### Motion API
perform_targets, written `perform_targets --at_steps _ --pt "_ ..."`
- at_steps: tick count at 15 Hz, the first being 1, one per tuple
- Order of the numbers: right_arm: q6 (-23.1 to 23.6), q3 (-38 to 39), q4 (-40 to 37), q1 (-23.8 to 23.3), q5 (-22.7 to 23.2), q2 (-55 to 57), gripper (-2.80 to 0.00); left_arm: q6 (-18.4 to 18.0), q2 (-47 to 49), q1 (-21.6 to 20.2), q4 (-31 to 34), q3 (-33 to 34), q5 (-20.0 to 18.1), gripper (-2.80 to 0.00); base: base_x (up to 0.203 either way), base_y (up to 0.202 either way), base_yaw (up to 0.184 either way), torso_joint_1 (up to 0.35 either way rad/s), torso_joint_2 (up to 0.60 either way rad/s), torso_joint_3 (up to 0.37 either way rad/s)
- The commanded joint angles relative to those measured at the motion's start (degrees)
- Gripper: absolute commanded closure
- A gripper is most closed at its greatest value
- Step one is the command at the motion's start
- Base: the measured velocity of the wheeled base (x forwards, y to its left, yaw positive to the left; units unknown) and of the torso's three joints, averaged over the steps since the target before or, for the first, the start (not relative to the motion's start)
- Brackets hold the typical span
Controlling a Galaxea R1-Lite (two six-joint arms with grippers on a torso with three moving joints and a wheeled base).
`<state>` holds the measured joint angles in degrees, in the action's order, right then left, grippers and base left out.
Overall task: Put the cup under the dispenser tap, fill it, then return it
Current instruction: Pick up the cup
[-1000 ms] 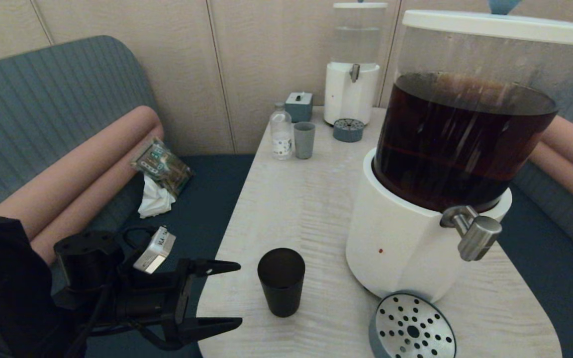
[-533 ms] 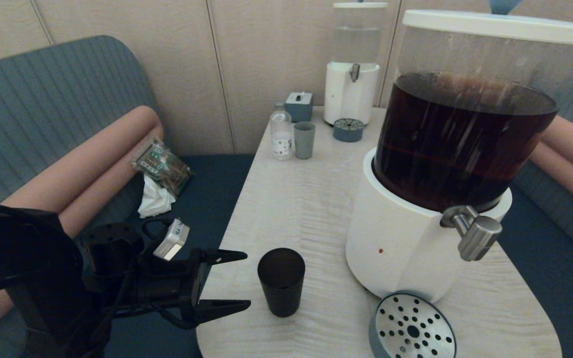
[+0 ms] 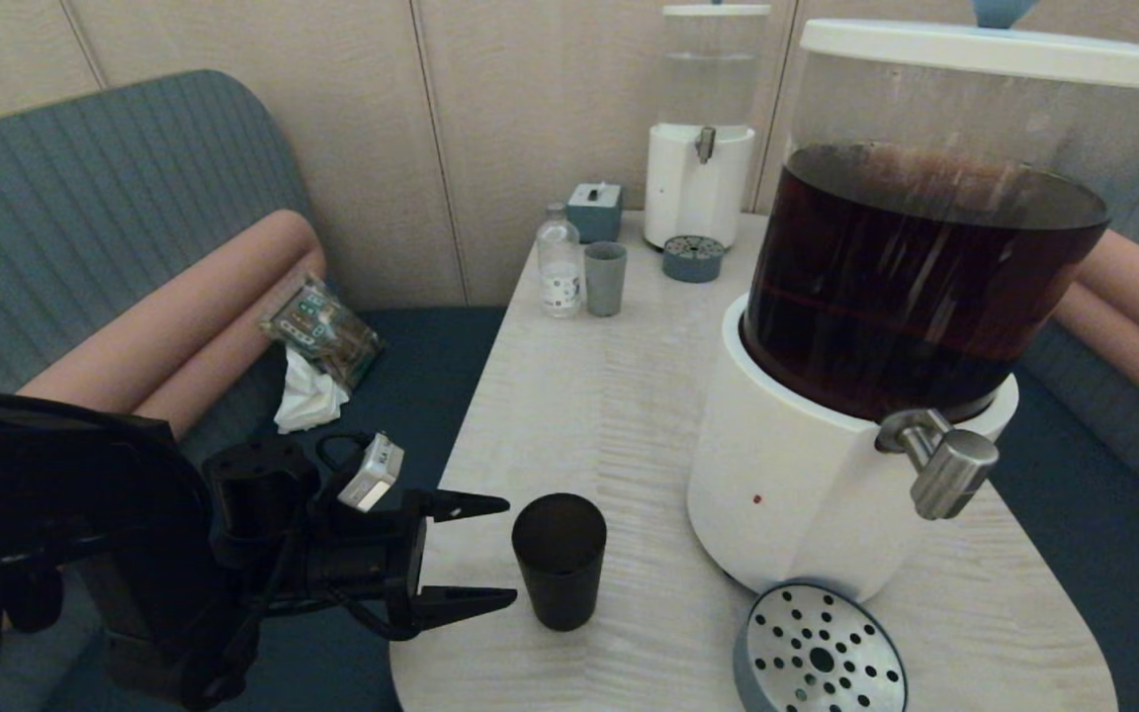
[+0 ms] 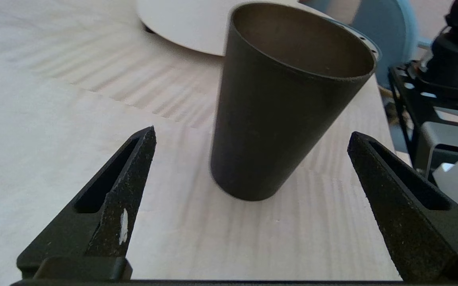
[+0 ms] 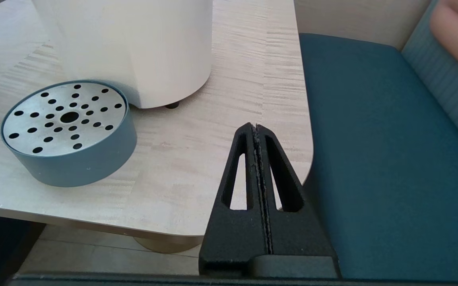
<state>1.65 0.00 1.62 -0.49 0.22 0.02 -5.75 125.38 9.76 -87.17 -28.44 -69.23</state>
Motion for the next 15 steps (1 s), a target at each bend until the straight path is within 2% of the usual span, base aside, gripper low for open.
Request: perform_targets --at_steps 1,7,15 --pt "0.02 0.53 0.05 0.01 0.04 -0.02 0.00 -0.05 0.96 0.90 -0.49 -0.30 -0.38 -2.80 0.000 0.000 0.000 0.000 0.00 0.000" --pt "0.02 0.53 0.05 0.05 0.04 -0.02 0.00 0.57 2.85 4.01 -0.49 -4.31 0.02 -2.80 0.000 0.000 0.000 0.000 0.00 0.000" --pt "0.02 0.53 0.05 -0.04 0.04 -0.02 0.00 1.61 5.62 7.15 -0.49 -8.78 3.38 -2.80 0.000 0.000 0.000 0.000 0.00 0.000"
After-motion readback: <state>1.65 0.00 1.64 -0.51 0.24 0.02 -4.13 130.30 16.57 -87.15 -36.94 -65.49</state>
